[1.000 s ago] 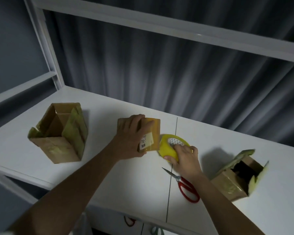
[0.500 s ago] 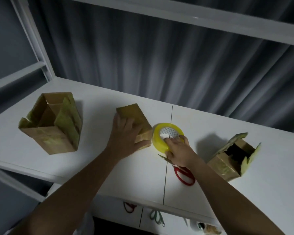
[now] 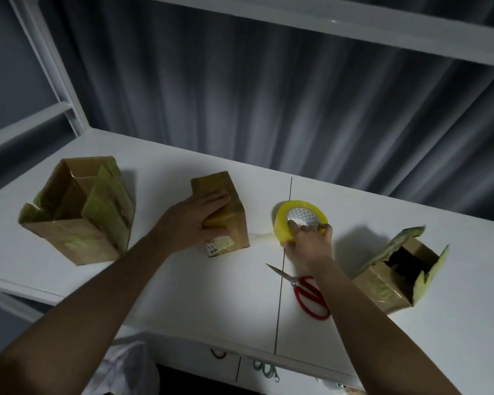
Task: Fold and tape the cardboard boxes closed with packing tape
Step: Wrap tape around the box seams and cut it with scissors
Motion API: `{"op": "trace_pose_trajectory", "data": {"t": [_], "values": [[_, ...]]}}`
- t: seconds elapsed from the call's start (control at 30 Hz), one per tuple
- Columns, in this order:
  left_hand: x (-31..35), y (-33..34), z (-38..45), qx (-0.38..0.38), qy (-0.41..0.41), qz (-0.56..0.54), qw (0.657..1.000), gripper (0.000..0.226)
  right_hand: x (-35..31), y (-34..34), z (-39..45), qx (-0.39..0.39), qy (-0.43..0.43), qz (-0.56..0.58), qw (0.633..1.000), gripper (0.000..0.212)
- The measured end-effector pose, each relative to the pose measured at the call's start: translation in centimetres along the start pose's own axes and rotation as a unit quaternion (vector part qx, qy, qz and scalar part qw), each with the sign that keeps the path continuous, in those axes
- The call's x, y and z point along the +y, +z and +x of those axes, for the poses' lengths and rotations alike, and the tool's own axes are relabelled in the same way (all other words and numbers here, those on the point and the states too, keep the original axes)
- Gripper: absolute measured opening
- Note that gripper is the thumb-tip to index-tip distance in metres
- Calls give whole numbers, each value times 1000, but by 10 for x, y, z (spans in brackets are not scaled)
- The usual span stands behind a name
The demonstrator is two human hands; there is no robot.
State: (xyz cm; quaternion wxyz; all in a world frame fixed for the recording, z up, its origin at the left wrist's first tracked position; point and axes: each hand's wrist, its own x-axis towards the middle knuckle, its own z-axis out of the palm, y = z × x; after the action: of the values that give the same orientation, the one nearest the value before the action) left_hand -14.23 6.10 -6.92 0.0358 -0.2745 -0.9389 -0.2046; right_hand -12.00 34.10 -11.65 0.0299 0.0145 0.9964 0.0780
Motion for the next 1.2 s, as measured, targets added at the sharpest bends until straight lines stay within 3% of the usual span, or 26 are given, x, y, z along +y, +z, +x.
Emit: {"op": "trace_pose_trajectory", "data": {"t": [0.1,0.17,0.23,0.3,0.4,0.53,0.7,0.83,0.9,1.0,1.1,1.2], "values": [[0,-10,4,-44,-9,-24,999,76,5,3,-1,-7,-18,16,1000,60],[2,-11,8,-73,5,-14,997,74,13,-2,-11,39,-40,37,998,62],[4,-11,12,-86,5,-4,996,73,20,-8,-32,90,-74,99,988,49],[4,-15,16,-91,-5,-8,996,73,20,-7,-63,25,-84,122,989,38],[5,-19,19,-97,-18,-37,994,75,19,10,-93,-86,-43,103,990,51],[6,-22,21,-100,-31,-63,993,75,13,8,-95,-68,13,95,993,48],[5,-23,22,-95,-33,-94,991,73,18,-12,-93,-99,-3,167,981,39],[1,-21,25,-101,-23,-83,991,73,18,-45,-81,-43,-9,241,970,28],[0,-23,28,-100,-21,-85,991,73,16,-63,-69,-10,-42,174,984,30],[-1,-25,31,-101,-26,-86,991,73,8,-93,-48,12,-98,-38,994,50],[-1,-27,32,-100,-32,-89,990,73,-5,-117,-36,13,-152,-248,957,70],[0,-28,34,-104,-27,-86,990,73,-22,-127,-29,2,-185,-342,921,82]]}}
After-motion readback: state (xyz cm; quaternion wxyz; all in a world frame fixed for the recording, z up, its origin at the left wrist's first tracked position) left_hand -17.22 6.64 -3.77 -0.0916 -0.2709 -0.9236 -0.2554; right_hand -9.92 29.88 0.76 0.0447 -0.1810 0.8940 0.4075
